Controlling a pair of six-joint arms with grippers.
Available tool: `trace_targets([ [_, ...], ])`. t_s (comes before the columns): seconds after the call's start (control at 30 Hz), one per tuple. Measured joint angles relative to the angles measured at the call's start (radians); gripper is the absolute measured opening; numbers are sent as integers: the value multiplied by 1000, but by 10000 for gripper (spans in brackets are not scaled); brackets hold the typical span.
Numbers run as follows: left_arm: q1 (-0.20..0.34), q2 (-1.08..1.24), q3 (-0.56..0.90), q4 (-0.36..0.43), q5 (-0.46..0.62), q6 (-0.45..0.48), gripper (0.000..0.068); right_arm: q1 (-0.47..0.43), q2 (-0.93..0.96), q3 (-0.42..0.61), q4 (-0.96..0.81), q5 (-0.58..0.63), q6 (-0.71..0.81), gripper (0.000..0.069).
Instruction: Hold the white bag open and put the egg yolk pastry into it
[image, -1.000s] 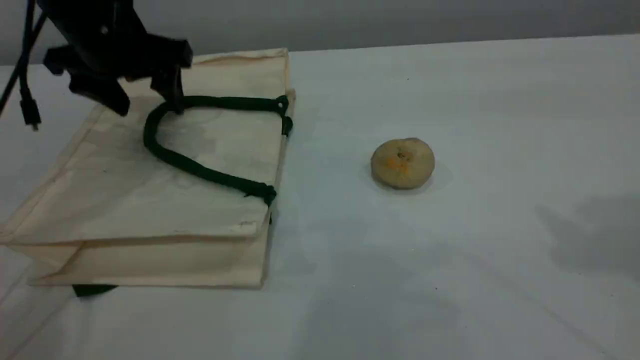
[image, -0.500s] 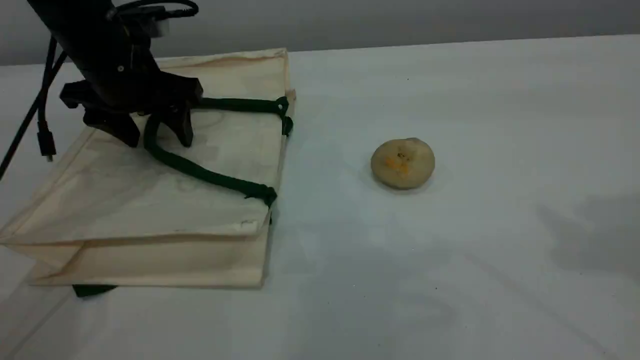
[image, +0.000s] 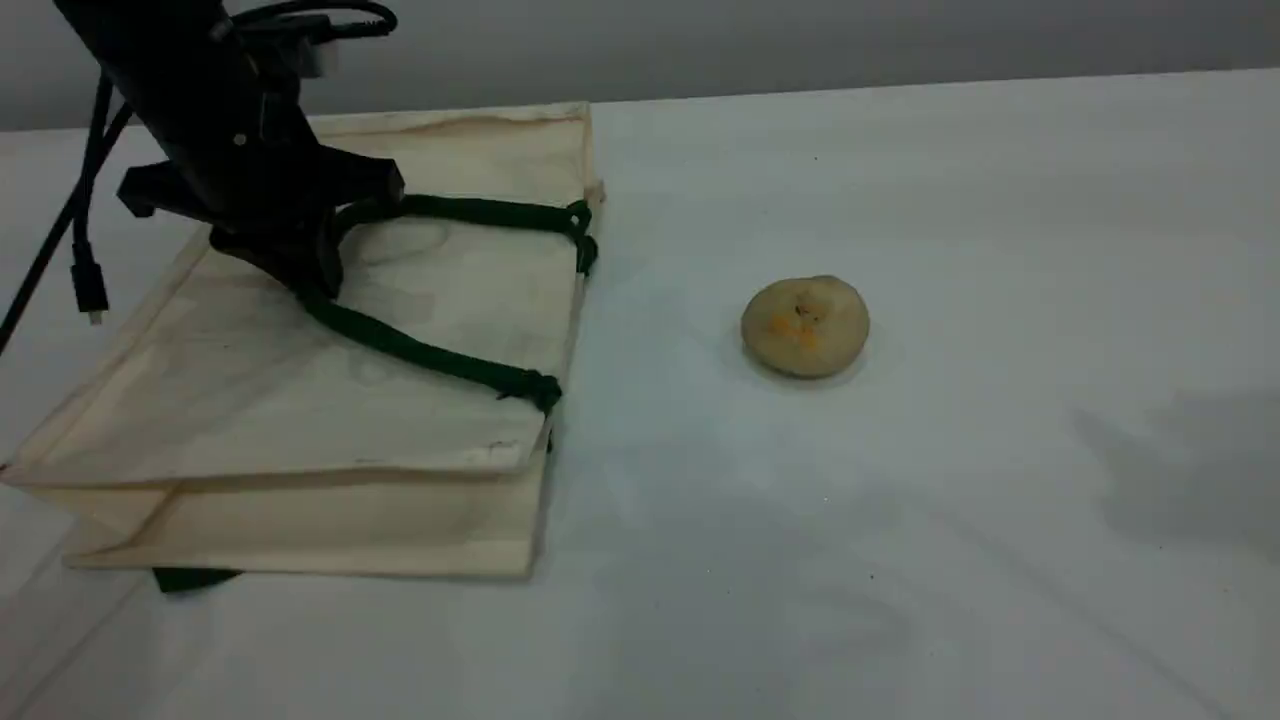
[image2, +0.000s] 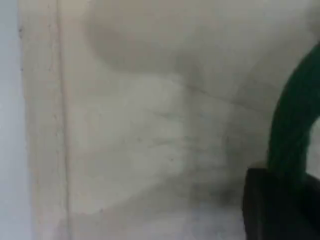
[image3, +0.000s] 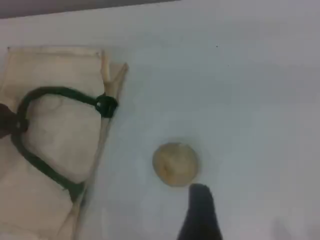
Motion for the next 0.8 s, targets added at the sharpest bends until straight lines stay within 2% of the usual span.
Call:
trace_targets([
  [0.27,1,-55,-17,2,94,97,96,0,0,0,0,1,-1,493],
  [0.4,1,-118,-77,3,190,172,96,0,0,0,0,-1,-3,493],
  [0.6,1,-169,-185,0,451,343,96,0,0,0,0,-4,-3,493],
  [0.8,2,-169,-298,-46,680,455,96,0,0,0,-7,-2,-13,493],
])
